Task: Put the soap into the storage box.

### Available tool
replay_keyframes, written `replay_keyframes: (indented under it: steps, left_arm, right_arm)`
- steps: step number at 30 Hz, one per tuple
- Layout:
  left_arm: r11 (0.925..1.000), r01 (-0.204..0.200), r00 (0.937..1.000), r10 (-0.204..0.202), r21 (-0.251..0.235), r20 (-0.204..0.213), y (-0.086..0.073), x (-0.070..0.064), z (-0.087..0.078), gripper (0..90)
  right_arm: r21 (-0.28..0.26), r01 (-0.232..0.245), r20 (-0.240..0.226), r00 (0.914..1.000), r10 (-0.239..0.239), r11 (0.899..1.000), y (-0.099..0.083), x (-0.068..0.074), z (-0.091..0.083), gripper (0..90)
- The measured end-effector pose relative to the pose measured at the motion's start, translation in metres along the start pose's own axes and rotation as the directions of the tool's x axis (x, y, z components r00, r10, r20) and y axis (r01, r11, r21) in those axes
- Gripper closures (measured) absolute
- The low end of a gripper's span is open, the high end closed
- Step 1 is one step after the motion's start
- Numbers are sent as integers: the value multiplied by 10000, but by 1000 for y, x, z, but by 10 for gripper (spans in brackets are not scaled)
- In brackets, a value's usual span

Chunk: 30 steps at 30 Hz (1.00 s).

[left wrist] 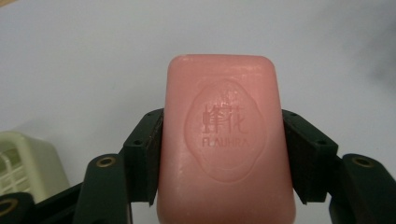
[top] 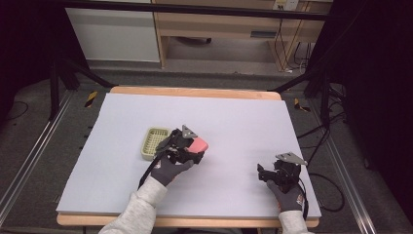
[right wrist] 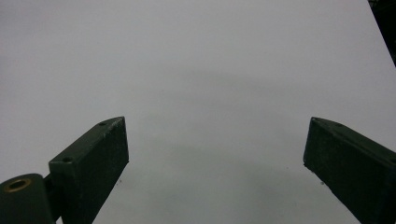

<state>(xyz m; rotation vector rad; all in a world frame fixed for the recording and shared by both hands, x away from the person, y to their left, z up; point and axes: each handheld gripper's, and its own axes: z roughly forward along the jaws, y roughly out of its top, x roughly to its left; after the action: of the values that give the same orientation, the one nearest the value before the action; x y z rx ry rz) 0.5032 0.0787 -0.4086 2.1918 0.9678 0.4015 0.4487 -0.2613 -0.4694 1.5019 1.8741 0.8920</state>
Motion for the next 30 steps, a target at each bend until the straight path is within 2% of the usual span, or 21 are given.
replay_keyframes:
  steps: [5, 16, 30]
  left_arm:
    - [9999, 130, 9999, -131, -86, -88, -6, 9, -7, 376]
    - [9947, 869, 9950, -893, -542, -450, -26, 39, -31, 376]
    - [9876, 1321, 9870, -1389, -847, -805, -32, 59, -43, 376]
  right_arm:
    - [-27, -24, 17, 10000, 24, 10000, 0, 0, 0, 69]
    - [-21, 27, 47, 10000, -27, 10000, 0, 0, 0, 68]
    - [-3, 109, 28, 9999, -109, 9999, 0, 1, 0, 67]
